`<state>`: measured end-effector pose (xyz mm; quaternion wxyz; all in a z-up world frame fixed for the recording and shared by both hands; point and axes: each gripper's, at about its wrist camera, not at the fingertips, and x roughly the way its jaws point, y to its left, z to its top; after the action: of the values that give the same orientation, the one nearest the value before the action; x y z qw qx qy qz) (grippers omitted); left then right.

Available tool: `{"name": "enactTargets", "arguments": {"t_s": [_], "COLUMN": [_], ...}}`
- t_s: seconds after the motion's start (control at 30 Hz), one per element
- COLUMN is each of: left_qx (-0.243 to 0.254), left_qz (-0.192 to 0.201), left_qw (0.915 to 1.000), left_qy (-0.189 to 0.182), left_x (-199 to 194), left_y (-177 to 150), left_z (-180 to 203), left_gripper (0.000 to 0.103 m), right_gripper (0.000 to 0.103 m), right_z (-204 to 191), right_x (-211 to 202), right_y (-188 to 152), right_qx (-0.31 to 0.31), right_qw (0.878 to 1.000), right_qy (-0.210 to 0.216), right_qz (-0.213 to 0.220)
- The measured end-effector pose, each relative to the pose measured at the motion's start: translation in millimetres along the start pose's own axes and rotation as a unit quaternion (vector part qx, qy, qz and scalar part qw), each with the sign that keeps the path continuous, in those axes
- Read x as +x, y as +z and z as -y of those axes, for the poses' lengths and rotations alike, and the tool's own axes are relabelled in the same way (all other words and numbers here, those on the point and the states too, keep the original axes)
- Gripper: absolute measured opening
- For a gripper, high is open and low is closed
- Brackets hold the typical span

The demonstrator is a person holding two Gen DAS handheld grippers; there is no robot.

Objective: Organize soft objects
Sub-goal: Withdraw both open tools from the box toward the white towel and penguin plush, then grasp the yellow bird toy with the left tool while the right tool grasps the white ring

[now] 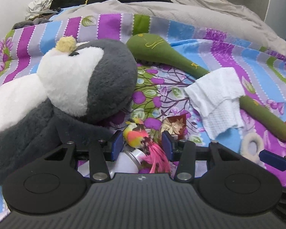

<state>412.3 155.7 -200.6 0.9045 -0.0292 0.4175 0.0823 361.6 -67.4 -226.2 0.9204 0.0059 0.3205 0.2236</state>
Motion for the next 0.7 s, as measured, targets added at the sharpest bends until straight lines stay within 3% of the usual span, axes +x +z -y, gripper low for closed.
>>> {"name": "enactTargets", "arguments": {"t_s": [0.23, 0.5, 0.7], "left_qx": [0.008, 0.007, 0.006], "left_qz": [-0.015, -0.007, -0.001], "left_qw": [0.9998, 0.9999, 0.9999], "left_qy": [0.008, 0.003, -0.01], "left_x": [17, 12, -8], "left_y": [-1, -2, -4], "left_z": [2, 3, 7], "left_gripper": [0.04, 0.038, 0.038], "right_gripper": [0.05, 0.028, 0.023], "right_z": [-1, -5, -7], "right_x": [12, 16, 4], "right_y": [-4, -4, 1], "right_qx": [-0.029, -0.048, -0.044], "right_qw": [0.999, 0.999, 0.999], "right_qy": [0.017, 0.005, 0.005], "right_qz": [-0.003, -0.008, -0.006]}}
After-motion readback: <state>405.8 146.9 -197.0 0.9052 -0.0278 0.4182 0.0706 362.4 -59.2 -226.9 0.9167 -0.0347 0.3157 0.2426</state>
